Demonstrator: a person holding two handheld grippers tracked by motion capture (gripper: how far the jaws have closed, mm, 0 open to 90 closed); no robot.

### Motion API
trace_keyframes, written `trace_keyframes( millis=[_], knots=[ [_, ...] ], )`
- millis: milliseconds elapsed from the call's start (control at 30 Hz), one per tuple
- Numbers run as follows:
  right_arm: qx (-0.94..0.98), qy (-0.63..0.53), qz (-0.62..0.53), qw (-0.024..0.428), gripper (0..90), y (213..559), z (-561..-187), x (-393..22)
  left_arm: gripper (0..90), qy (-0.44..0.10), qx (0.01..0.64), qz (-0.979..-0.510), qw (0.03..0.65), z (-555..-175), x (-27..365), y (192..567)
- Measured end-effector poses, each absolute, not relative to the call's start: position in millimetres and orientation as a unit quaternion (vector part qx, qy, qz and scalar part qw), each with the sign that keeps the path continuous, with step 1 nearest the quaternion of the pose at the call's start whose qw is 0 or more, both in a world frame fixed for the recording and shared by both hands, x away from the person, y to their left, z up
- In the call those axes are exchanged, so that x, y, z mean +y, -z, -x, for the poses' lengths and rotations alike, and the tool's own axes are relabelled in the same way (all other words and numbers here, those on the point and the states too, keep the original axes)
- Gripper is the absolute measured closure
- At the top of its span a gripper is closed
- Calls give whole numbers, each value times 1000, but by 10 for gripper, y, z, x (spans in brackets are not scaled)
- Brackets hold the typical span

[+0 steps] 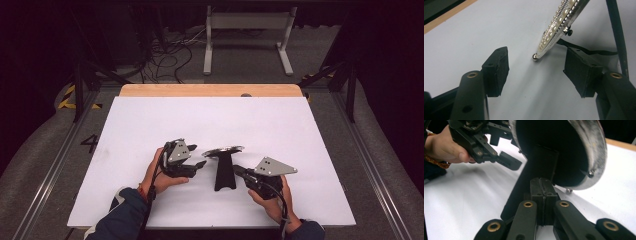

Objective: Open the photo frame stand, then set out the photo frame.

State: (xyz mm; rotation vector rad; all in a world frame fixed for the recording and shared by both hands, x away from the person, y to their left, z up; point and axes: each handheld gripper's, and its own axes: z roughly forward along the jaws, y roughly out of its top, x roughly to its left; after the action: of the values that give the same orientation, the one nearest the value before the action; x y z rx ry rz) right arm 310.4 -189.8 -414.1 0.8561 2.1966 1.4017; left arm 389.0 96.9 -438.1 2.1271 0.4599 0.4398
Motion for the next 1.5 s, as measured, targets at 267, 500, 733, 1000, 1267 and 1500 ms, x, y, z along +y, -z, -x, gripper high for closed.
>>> trace_keyframes(
  millis=[267, 500, 733, 1000, 1267, 1500],
  knots=[
    [784, -500, -295, 219, 900, 4143, -3018, -1732, 446, -166, 185, -852, 461, -3907, 931, 4420],
    [792, -482, -300, 224, 900, 4245, -3005, -1505, 626, -159, 182, -851, 466, -3934, 833, 4477],
    [803, -470, -292, 223, 900, 4360, -2968, -1258, 714, -157, 194, -846, 471, -3954, 800, 4520],
    [809, -464, -290, 215, 900, 4445, -2983, -1097, 719, -159, 196, -846, 470, -3948, 786, 4523],
    [822, -439, -290, 218, 900, 4527, -2976, -1001, 696, -164, 197, -846, 467, -3930, 764, 4522],
    [824, -421, -312, 215, 900, 4577, -3017, -975, 661, -163, 202, -842, 473, -3955, 731, 4513]
  ],
)
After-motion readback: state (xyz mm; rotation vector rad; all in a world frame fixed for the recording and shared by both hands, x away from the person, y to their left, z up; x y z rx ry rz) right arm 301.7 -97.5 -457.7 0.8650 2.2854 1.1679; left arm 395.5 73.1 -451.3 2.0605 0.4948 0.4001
